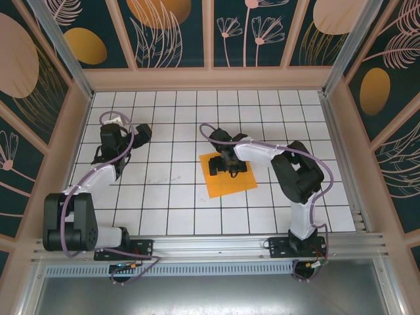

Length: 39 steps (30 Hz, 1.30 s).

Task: Fold a paper plane with a square sheet of paper (pick it up from the middle)
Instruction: Move the square sheet of paper to the center of the table, then fold the square sheet of paper in half at the center of the table.

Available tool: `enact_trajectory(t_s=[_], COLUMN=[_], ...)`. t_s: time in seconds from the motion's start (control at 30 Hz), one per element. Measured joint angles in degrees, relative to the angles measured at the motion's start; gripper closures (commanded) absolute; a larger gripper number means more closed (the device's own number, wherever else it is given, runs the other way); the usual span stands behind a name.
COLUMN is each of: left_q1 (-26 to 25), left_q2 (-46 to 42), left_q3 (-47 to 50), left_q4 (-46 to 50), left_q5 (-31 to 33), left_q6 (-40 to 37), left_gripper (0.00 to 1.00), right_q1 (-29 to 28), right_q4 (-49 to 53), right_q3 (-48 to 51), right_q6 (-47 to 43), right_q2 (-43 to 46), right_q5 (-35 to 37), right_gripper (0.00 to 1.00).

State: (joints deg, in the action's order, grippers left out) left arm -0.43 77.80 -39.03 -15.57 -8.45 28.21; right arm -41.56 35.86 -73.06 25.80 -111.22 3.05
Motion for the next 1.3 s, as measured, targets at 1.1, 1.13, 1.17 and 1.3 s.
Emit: enact_trajectory(t_s=[1.1,1.13,1.17,1.3], left_q1=[0.0,0.0,0.0,0.0], left_q2=[0.0,0.0,0.0,0.5], left_q3=[0.0,0.0,0.0,0.0], left_q4=[0.0,0.0,0.0,-0.1], left_q5=[-0.4,-0.6,-0.9,-3.5], left_q6=[0.3,0.5,0.6,2.1], left_gripper=[0.01,0.01,0.01,0.02], right_q1=[1.1,1.3,1.5,3.7], right_q4=[0.4,0.3,0.2,-3.4], right_q3=[0.0,0.0,0.1,2.4], right_q6=[0.8,0.9,1.0,2.1], right_q2=[-0.1,0.0,0.1,2.0], right_q5=[0.8,0.7,0.4,-4.1], right_gripper=[0.35,0.39,0.44,0.61])
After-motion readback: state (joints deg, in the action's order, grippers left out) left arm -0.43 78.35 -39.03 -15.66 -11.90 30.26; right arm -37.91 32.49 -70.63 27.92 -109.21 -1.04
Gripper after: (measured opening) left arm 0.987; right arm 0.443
